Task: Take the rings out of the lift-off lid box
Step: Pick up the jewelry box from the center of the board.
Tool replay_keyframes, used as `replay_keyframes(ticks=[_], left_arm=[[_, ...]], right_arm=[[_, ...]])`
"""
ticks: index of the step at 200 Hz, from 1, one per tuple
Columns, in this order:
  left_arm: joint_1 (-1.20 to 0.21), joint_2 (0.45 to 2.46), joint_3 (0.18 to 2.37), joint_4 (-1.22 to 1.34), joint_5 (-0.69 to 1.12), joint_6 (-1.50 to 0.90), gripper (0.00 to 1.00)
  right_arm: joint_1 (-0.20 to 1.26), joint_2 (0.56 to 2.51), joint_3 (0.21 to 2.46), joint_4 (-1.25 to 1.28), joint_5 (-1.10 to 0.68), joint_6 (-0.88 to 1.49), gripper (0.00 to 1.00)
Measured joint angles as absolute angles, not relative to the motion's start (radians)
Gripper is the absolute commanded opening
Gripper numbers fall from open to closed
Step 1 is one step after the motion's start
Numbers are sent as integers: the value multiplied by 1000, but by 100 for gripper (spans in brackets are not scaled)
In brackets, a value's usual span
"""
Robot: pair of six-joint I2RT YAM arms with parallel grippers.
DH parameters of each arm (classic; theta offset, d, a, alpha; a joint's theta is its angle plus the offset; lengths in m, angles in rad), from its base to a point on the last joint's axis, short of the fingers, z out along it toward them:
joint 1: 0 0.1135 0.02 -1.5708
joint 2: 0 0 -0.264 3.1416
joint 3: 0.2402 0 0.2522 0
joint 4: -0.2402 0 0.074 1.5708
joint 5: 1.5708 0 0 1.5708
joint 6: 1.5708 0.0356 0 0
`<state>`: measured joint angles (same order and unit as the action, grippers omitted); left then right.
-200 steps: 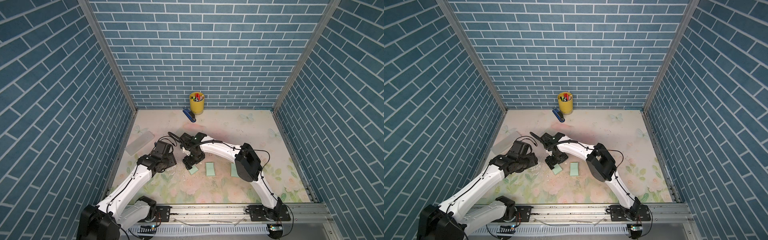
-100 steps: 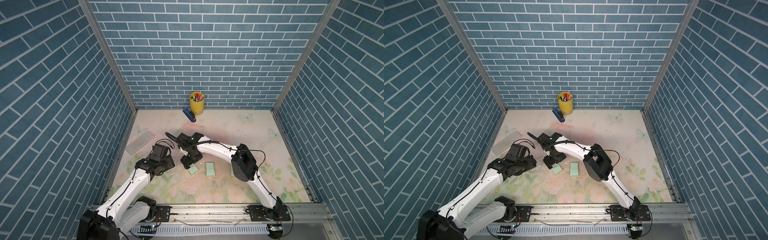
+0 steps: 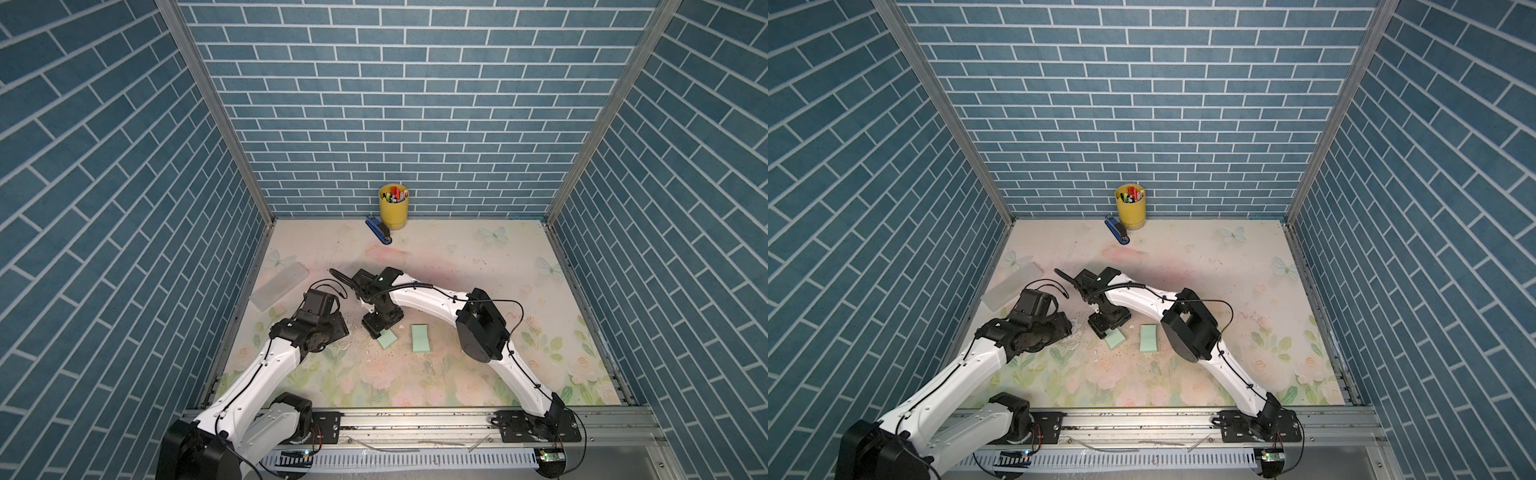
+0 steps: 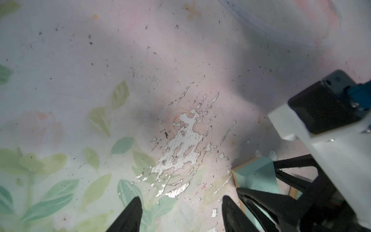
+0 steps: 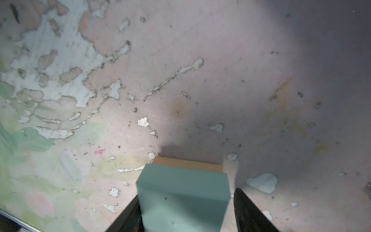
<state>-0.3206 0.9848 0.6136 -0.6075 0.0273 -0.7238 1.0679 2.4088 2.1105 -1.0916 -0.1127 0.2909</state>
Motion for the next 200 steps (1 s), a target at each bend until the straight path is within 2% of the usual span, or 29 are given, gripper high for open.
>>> replay_keyframes(ticks=[57,143,169,200], left_arm=[[-316,988,611,-606,33,-722,65],[-309,995,609,-600,51,-715,66],[-301,995,609,-597,65,-701,65],[-292,982,606,-576,99,-685,65]], right_arm=[[1072,2413,2146,-1096,-107,298,51],[1073,2411,2146,-1096,-107,298,48],[1053,2378,2133,-1084,-176,299,48],[987,2251,2098,-1063,-300,302,48]])
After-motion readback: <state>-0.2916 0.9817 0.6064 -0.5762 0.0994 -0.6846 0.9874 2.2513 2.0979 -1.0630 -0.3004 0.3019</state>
